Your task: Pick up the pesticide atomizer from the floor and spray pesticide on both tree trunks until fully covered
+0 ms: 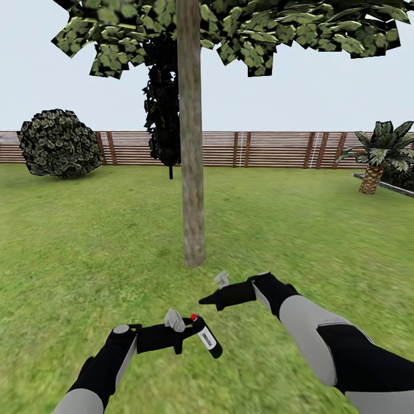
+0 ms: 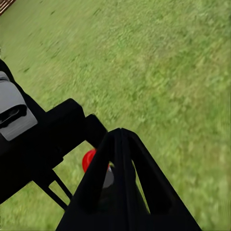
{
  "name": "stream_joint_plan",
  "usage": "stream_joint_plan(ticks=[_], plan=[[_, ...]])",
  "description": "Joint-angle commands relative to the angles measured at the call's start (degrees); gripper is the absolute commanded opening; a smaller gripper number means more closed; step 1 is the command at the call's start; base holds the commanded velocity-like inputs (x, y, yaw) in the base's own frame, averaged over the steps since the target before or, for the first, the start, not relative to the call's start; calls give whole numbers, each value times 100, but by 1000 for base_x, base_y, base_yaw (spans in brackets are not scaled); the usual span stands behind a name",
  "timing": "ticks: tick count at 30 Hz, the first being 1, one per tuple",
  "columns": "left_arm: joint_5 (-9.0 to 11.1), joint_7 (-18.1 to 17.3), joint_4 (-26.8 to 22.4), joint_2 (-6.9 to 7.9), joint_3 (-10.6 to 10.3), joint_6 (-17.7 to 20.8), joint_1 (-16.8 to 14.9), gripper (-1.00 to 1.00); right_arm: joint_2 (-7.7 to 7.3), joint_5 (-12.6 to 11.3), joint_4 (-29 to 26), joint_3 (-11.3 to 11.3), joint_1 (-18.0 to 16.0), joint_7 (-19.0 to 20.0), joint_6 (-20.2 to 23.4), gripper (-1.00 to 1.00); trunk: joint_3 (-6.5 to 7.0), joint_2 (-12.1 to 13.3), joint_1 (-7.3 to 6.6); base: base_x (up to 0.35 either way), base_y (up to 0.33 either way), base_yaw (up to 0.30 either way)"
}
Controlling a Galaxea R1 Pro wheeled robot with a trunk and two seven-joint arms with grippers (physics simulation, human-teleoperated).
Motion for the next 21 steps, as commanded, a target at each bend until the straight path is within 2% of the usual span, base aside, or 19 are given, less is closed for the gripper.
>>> stream_joint_plan(ticks=[1, 17, 21], plan=[[-32, -37, -10, -8, 27, 59, -3, -100, -1, -10, 5, 12, -2, 12, 56, -100, -10, -11, 3, 0, 0, 0], [-32, -37, -128, -130, 27, 65, -2, -100, 35, -10, 41, 12, 22, -3, 52, -100, -10, -11, 3, 0, 0, 0], [-32, -37, -198, -132, 27, 225, -2, -100, 35, -10, 43, 12, 24, -4, 53, -100, -10, -11, 3, 0, 0, 0]])
